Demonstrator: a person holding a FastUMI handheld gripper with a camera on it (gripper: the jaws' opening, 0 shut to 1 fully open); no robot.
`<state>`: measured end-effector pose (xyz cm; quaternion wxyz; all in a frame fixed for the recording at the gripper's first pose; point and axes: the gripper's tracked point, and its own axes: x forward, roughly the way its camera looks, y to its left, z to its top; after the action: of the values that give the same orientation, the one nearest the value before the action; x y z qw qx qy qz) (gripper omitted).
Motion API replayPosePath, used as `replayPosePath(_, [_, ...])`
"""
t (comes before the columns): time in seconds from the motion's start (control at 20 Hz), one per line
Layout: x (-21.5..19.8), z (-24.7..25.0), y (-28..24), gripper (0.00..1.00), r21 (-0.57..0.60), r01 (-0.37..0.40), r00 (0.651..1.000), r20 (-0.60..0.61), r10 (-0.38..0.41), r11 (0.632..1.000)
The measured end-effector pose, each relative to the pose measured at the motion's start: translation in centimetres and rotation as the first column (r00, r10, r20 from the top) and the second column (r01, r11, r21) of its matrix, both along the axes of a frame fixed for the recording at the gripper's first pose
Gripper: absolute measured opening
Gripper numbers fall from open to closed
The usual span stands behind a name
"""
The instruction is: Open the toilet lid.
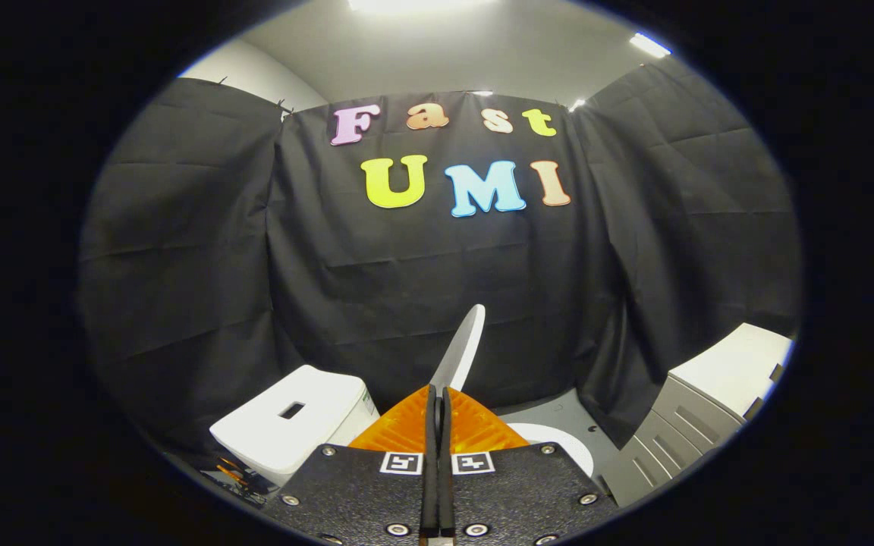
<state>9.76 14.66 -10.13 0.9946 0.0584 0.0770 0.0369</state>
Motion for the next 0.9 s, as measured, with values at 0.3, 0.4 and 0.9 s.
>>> replayPosePath(0.3, [0.4,1.4,2.8,0.0,0.05,-0.031,0.999,0.023,0.03,0.998])
replayPosePath(0.4, [0.6,1.9,3.9,0.0,0.07,-0.048,0.998,0.033,0.046,0.996])
replayPosePath(0.9, [1.2,3.1,9.9,0.0,-0.043,-0.112,0.994,0.012,0.113,0.993])
